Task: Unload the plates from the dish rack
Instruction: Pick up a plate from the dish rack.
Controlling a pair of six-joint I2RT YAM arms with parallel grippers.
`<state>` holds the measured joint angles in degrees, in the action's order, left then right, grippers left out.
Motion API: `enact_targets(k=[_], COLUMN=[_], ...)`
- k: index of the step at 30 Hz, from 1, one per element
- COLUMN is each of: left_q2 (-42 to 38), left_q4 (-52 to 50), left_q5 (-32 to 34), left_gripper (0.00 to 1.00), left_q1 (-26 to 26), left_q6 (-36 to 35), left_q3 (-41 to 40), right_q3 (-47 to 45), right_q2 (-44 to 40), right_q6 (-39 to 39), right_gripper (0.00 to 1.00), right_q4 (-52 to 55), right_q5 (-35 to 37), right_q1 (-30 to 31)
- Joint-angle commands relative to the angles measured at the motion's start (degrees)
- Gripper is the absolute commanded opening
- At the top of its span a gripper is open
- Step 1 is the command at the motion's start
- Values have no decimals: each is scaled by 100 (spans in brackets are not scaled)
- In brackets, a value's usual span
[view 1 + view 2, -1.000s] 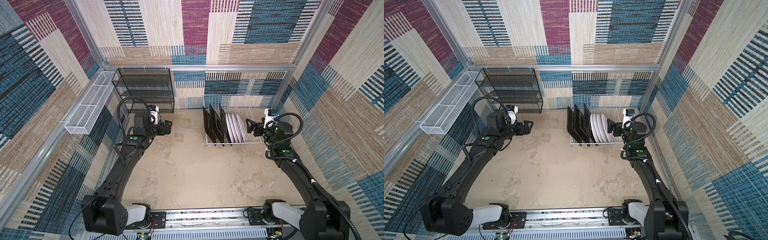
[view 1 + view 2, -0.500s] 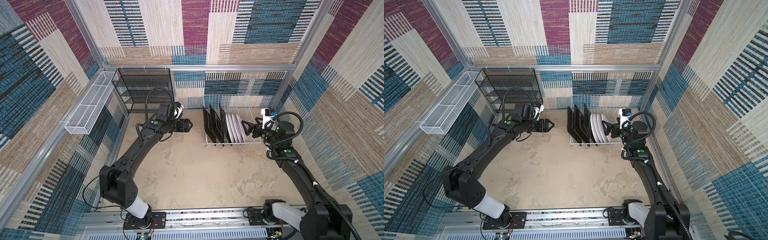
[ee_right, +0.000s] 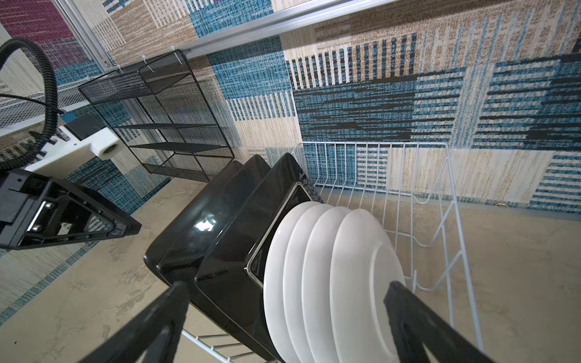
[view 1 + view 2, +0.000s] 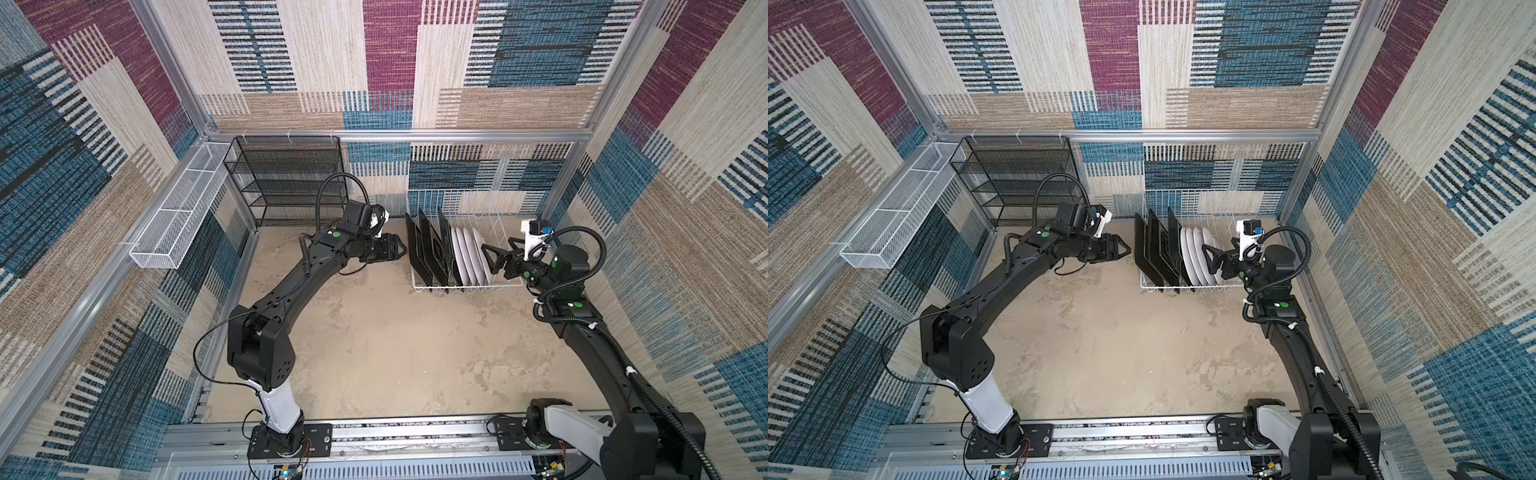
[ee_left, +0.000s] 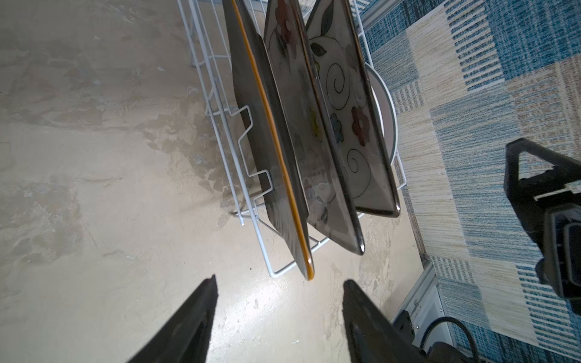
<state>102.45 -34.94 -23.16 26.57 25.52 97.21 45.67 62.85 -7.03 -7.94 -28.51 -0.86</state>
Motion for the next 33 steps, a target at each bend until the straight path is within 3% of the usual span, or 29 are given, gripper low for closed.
enact_targets(k=[1, 23, 33], left_q2=[192, 1734, 1961], left_q4=[-76, -229, -268], left_q5=[-163, -276, -174], left_gripper=[64, 49, 32], left_q1=[50, 173, 178], left_q6=[283, 846, 967], left_q3=[194, 1531, 1592], right_q3=[-26, 0, 52], right_q2=[-30, 266, 289], right_q6=[-80, -185, -176], right_gripper=[100, 100, 100], right_q4=[-223, -357, -339], right_q5=[-62, -23, 23], right_q1=[-2, -1, -2])
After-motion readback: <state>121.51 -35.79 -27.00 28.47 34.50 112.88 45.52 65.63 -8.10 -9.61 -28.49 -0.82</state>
